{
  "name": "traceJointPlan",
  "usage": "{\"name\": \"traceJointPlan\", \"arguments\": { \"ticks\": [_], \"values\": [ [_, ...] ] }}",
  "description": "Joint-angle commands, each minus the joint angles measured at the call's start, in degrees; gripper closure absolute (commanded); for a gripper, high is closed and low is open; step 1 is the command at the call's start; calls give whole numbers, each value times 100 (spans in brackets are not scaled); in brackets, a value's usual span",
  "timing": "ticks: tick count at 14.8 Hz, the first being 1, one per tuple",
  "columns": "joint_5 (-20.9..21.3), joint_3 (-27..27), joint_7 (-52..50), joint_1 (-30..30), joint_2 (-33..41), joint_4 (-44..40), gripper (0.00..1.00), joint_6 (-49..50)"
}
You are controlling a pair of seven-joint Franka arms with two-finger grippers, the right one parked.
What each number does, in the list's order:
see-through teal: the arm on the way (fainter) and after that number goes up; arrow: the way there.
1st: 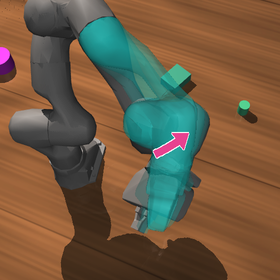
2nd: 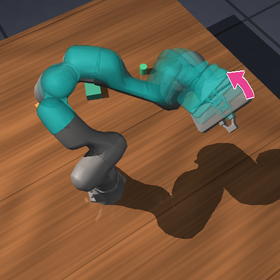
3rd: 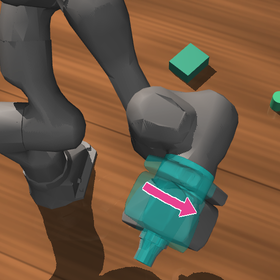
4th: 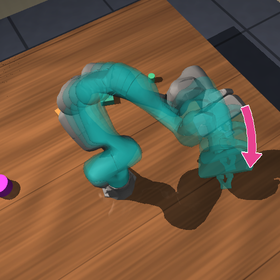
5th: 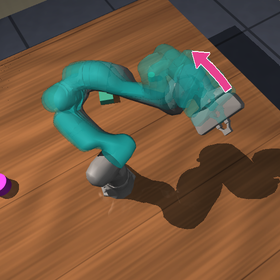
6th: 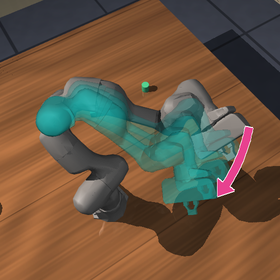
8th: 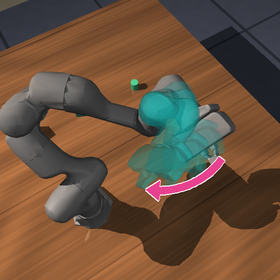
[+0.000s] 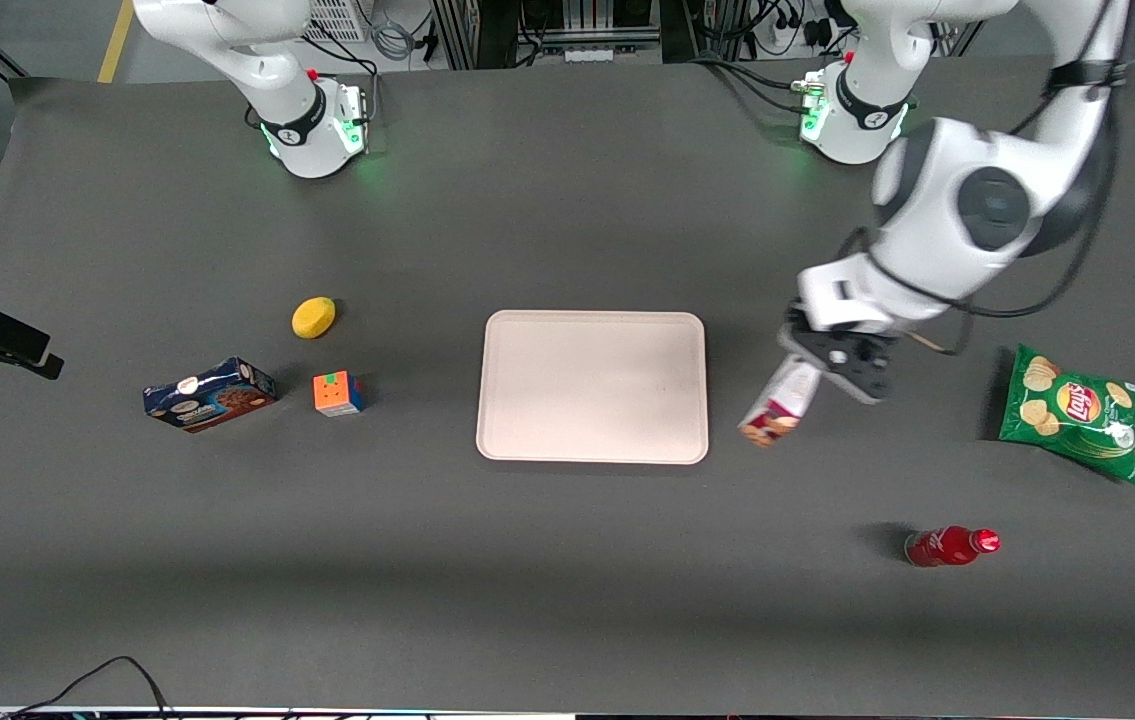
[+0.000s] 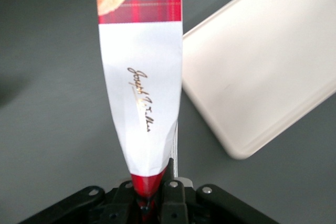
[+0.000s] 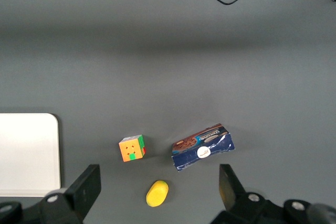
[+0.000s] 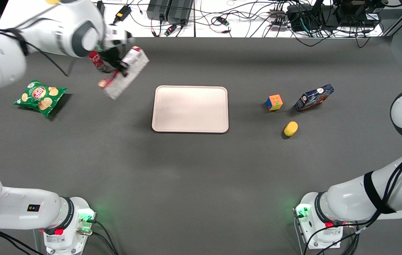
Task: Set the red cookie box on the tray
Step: 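Carry the upright cookie box with the left gripper over the pink tray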
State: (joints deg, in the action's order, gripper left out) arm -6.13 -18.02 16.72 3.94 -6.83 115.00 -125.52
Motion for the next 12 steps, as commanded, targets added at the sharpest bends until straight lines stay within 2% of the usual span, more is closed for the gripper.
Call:
{"name": "traceJointPlan", "arguments": {
  "ticks": [1,4,8,12],
  "values": [
    [50,-263,-1590,509,-564,-171,100,-647],
    [269,-255,-2494,923,-1047,-136,100,-1245],
    [1191,-115,-4033,1267,-1680,-153,100,-1669],
    [1228,18,-4710,1337,-1770,-101,100,-1537]
  ]
}}
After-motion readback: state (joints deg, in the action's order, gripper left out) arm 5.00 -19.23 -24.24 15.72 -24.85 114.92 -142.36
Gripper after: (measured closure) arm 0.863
